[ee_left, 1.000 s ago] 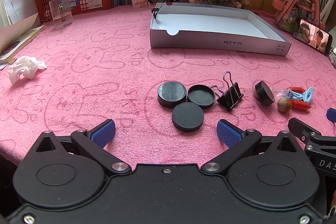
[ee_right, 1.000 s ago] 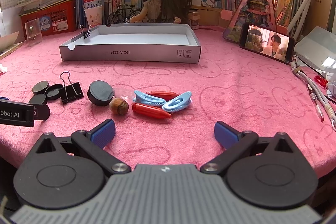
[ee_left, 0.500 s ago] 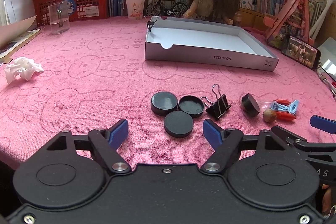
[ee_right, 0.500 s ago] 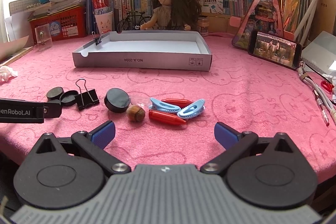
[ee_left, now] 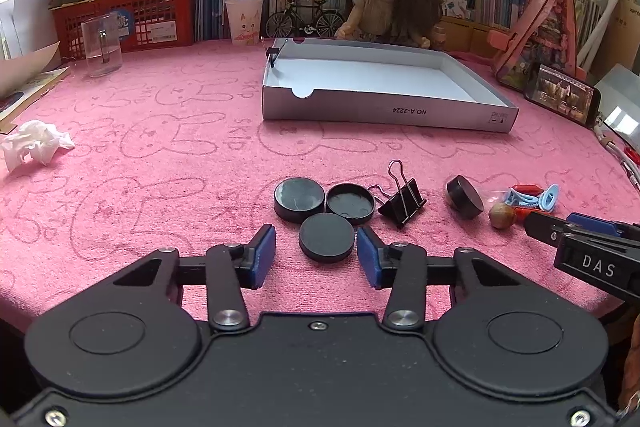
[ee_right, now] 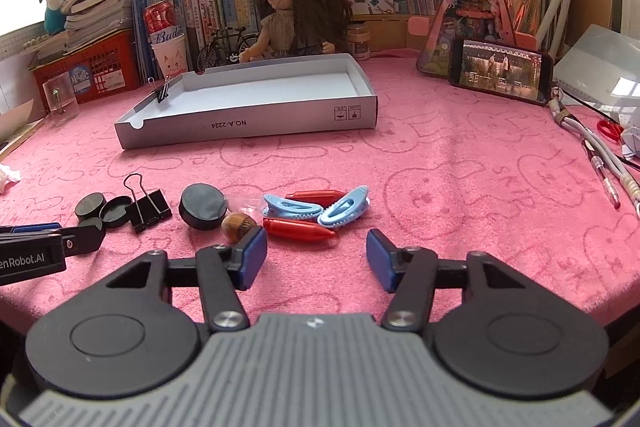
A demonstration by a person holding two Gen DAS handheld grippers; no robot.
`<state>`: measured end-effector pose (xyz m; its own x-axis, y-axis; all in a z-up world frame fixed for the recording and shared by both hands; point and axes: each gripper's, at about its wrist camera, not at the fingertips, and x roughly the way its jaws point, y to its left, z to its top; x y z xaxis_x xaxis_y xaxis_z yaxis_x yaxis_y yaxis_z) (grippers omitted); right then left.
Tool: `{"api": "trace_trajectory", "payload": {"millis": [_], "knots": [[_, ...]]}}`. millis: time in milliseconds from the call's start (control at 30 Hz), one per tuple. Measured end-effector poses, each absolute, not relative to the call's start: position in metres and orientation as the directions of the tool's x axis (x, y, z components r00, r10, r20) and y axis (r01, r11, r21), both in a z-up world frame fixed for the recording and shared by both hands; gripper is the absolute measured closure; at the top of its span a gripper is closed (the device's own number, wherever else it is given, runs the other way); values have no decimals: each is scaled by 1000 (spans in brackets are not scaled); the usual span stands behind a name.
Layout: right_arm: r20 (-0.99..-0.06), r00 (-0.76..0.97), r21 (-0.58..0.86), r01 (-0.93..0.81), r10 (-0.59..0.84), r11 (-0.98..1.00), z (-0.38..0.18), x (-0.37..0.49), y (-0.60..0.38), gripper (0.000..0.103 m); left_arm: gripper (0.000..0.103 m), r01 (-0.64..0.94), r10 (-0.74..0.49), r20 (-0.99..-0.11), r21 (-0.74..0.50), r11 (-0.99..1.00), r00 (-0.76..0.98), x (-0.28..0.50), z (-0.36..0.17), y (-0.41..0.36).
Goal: Organize rigid objects
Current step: 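Move the left tool to a black round lid while the right tool approaches the red crayon, then close the left gripper on the black lid while the right gripper closes on the red crayon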
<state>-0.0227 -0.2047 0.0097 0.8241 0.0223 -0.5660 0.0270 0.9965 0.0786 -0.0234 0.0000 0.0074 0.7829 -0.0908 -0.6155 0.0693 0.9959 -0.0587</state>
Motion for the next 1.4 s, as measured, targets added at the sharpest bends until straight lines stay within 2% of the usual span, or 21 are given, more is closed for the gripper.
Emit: {"api": "trace_trajectory", "payload": {"millis": [67, 200, 267, 600, 633, 667, 700, 1000, 1133, 1167, 1233, 1400], "knots": [[-572, 820, 81, 35, 18, 996, 10, -19, -204, 52, 61, 70, -92, -615, -60, 996, 783, -24, 7, 0], [-575, 818, 87, 45, 13, 995, 11, -15, -202, 53, 61, 74, -94, -613, -58, 996, 784, -22, 7, 1], [-576, 817, 86, 47, 12, 995, 11, -13, -199, 48, 61, 75, -94, -612, -57, 996, 785, -21, 6, 1], [-570, 821, 34, 58, -28, 998, 8, -3, -185, 42, 61, 81, -87, -603, -37, 996, 793, -20, 4, -4], [-567, 823, 27, 55, -30, 998, 7, -3, -184, 42, 61, 82, -87, -602, -36, 996, 794, -19, 4, -4], [-563, 826, 24, 51, -28, 998, 7, -3, -183, 51, 61, 83, -87, -601, -35, 996, 795, -19, 3, -4], [-559, 829, 25, 42, -21, 999, 7, -4, -183, 55, 61, 84, -88, -600, -34, 996, 795, -19, 3, -4], [-540, 832, -9, -159, 129, 987, 7, -14, -191, 54, 62, 89, -90, -594, -31, 996, 799, -20, 1, -4], [-530, 840, -2, -140, 118, 990, 8, -18, -199, 45, 61, 92, -85, -590, -19, 996, 803, -20, 0, -7], [-526, 843, 1, -133, 114, 991, 9, -20, -199, 40, 61, 92, -84, -589, -18, 996, 803, -20, 1, -7], [-520, 849, 6, -111, 98, 994, 10, -23, -201, 37, 61, 91, -82, -588, -15, 996, 805, -20, 0, -8], [-497, 867, -5, -51, 41, 999, 11, -28, -198, 30, 73, 100, -84, -585, -5, 995, 807, -20, 0, -9]]}}
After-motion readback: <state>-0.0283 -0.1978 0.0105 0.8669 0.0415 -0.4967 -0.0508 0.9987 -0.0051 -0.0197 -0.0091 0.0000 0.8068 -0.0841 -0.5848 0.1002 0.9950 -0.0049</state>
